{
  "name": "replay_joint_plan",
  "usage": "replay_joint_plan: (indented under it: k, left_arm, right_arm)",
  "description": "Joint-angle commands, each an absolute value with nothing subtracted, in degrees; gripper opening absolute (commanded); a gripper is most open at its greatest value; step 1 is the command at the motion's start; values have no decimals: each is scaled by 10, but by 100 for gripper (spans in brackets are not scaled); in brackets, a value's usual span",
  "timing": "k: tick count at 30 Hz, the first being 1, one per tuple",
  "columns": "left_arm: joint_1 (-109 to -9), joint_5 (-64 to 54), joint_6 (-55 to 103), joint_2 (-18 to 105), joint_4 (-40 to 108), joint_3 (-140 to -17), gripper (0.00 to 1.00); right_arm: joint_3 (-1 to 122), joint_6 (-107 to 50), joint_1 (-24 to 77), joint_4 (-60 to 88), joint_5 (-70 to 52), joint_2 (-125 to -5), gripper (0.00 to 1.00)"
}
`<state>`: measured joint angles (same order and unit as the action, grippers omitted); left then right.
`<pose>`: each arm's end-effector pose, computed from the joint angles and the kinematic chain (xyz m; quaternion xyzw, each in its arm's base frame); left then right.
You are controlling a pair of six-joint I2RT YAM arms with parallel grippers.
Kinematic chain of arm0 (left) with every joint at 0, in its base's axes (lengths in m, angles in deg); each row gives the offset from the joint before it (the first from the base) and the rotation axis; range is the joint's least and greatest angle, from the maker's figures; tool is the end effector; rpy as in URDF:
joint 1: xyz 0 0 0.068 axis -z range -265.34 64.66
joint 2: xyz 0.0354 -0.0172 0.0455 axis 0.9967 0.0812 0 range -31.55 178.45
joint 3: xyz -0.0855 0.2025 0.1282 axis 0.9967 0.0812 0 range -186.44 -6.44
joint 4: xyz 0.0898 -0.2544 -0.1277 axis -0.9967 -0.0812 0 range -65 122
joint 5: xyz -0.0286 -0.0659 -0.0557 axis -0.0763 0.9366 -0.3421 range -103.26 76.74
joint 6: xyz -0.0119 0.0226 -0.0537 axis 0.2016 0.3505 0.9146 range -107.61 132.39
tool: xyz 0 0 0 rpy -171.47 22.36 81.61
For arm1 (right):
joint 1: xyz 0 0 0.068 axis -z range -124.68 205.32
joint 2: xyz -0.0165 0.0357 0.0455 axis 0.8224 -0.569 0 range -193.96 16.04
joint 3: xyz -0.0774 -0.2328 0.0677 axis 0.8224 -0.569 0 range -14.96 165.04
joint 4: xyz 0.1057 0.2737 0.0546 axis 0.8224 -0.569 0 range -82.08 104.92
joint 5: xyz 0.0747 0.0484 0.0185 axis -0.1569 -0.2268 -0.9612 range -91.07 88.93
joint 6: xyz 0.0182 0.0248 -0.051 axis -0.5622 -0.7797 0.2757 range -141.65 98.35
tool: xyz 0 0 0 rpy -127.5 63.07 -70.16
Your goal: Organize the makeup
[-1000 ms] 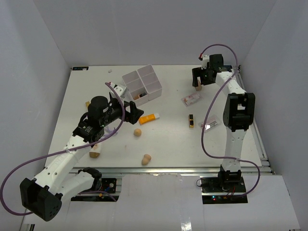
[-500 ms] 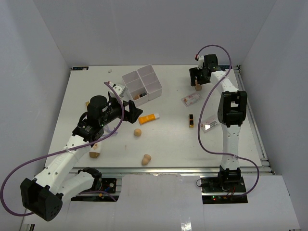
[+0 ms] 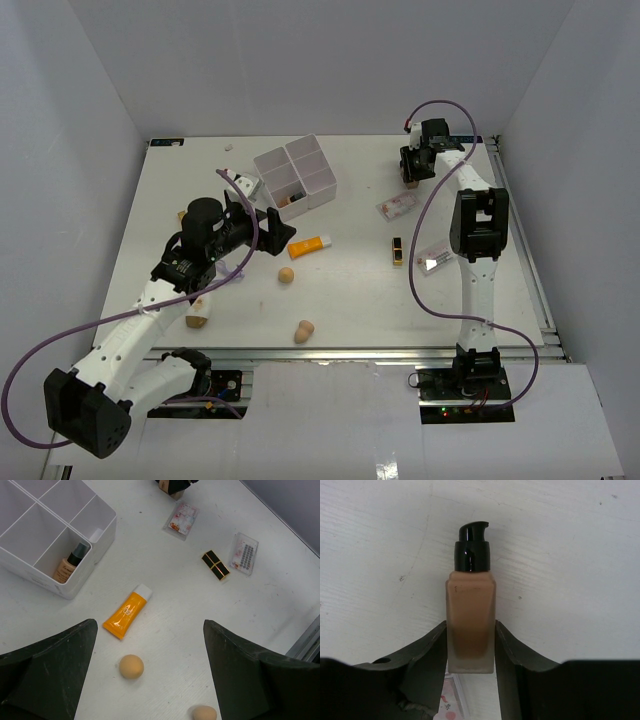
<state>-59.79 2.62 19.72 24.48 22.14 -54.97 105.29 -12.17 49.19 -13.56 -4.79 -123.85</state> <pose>0.2505 -0.1329 0.3044 0.2071 0.7750 -0.2728 0.5311 0.5700 0.0640 0.1448 -0.1383 0.9233 0.0199 0.3579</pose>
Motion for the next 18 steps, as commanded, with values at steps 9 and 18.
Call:
replay_joint_plan:
  k: [9,18]
  left_arm:
    - [-613,152,272,260,310,-518,98]
    - [-616,273,546,377,502,-500,91]
  right_arm:
    - [968,-110,494,-85,-101,-1115,19]
    - [607,-97,495,7,-353,-767,15]
